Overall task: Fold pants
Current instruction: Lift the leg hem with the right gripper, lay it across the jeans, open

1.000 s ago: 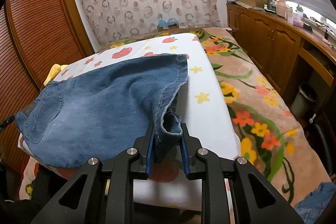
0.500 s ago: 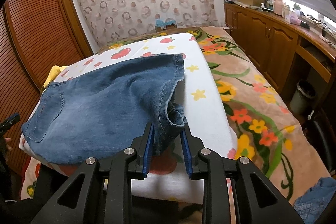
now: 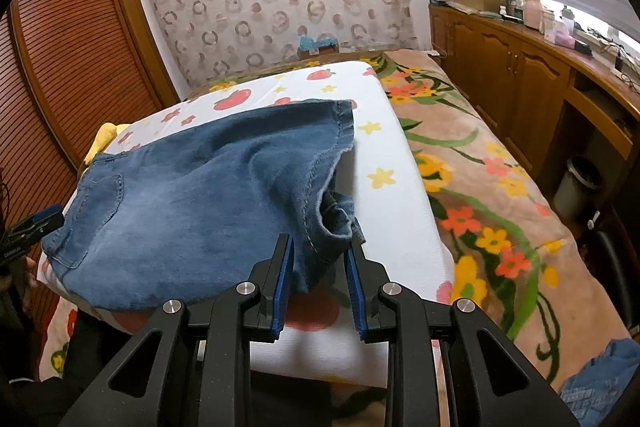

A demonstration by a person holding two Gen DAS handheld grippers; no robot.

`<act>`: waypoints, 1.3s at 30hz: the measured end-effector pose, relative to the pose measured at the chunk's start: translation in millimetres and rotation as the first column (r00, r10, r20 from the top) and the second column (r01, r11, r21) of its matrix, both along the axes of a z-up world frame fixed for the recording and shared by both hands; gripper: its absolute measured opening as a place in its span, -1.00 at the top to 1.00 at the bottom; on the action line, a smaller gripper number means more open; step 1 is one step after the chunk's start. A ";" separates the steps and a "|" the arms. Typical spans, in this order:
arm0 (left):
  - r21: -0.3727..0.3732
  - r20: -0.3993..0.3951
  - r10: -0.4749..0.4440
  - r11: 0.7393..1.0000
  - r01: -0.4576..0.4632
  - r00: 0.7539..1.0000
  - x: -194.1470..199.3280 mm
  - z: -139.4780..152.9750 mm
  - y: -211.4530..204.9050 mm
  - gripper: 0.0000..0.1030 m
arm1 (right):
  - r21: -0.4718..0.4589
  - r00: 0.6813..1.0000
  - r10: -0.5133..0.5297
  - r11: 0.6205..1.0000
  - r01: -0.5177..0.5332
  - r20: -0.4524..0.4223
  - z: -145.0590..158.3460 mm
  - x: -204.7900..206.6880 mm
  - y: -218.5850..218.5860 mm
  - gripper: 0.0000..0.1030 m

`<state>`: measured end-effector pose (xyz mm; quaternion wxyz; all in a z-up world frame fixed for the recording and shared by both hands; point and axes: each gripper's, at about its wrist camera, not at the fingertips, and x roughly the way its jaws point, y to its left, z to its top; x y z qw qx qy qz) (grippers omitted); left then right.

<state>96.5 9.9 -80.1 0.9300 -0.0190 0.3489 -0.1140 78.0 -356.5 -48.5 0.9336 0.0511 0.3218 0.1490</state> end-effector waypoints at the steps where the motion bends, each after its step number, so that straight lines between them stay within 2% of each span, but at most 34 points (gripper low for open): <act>1: 0.004 -0.001 -0.004 1.000 0.004 1.000 0.3 -0.9 -2.8 -0.56 | 0.001 1.000 0.000 1.000 0.000 -0.002 -0.5 0.0 -0.1 0.49; 12: 0.021 -0.034 -0.038 0.999 0.039 0.999 2.5 -9.7 -25.5 -0.56 | -0.012 1.000 0.018 1.000 -0.018 0.000 0.3 -2.7 4.9 0.50; 13: 0.025 -0.036 -0.036 0.999 0.037 0.999 3.0 -10.1 -26.4 -0.56 | -0.014 1.000 0.018 1.000 -0.017 0.011 1.7 -4.1 5.3 0.66; 17: 0.023 -0.037 -0.041 0.999 0.041 0.998 2.5 -10.4 -31.0 -0.56 | -0.022 0.999 0.017 1.000 -0.016 0.045 6.8 -7.3 5.8 0.87; 22: 0.031 -0.036 -0.048 0.998 0.049 0.998 -0.3 -10.4 -34.4 -0.56 | -0.012 0.994 0.028 1.000 -0.027 0.106 17.6 -12.9 8.1 0.91; 31: 0.022 -0.024 -0.026 0.999 0.027 0.999 -5.4 -6.0 -22.8 -0.56 | -0.047 0.975 0.147 0.989 -0.141 0.167 42.9 -2.5 40.6 0.93; 39: 0.007 -0.010 0.034 0.999 -0.034 0.999 -13.8 -1.8 6.1 -0.56 | -0.081 0.919 0.315 0.949 -0.305 0.238 74.7 8.9 101.1 0.93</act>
